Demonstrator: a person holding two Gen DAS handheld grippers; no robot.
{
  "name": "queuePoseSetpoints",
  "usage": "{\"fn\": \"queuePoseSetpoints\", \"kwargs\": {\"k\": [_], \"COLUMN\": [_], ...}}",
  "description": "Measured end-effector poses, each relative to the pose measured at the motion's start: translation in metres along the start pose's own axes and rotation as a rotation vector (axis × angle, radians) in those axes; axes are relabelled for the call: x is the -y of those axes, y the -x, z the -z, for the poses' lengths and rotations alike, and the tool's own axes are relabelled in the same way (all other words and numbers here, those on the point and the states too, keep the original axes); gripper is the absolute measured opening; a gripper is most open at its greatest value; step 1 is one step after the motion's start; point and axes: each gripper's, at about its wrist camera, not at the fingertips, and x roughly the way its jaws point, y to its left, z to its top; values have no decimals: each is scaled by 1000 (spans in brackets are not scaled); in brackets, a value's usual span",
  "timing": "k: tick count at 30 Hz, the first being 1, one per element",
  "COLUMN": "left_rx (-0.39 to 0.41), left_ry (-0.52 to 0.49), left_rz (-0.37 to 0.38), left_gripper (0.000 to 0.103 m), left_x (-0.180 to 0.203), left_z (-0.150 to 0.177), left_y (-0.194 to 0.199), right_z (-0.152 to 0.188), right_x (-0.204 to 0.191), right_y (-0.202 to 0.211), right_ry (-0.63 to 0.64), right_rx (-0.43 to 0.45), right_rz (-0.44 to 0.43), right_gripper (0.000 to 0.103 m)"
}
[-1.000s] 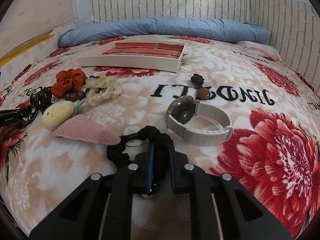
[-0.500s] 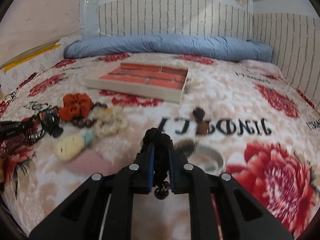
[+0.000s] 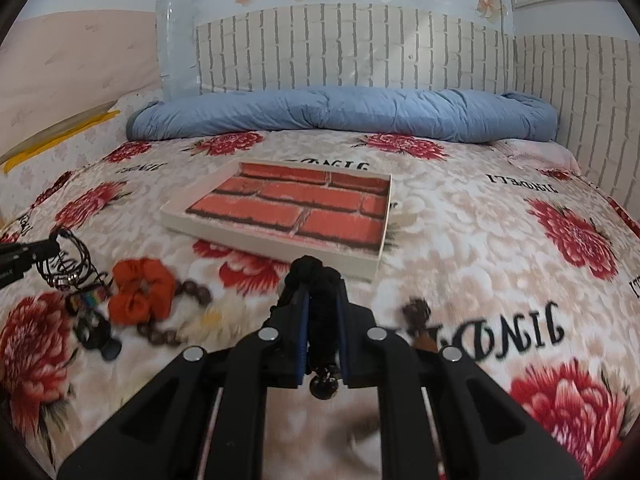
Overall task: Organize jewelry
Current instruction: 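Carry bracelet in left tool into brick-pattern tray while right tool carries scrunchie there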
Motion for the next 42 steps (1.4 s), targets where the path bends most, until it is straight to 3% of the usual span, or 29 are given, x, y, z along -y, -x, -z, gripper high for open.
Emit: {"fn": "queuePoseSetpoints", "kwargs": {"k": [11, 18, 25, 30, 37, 42], "left_rx": [35, -38, -143, -246, -343, -377], "left_ry": [-103, -136, -141, -120, -147, -158], "left_rz": [38, 71, 77, 62, 36, 28], "left_gripper": [5, 5, 5, 5, 5, 6], "left_x": [45, 73, 78, 68, 71, 73], "left_z": [-114, -171, -194, -200, -194, -188], "left_y": [-76, -162, -248, -295, -328, -339], "right_z": [-89, -135, -149, -150, -145, -135], "right_x": [13, 21, 38, 49, 37, 44], "right_y": [-74, -146, -237, -277, -308, -319], "right_ry": [-30, -51, -91, -148, -82, -112], "right_rx": [17, -14, -142, -253, -366, -415], "right_rz": [19, 33, 81, 84, 102, 88], "right_gripper": [12, 12, 12, 12, 12, 12]}}
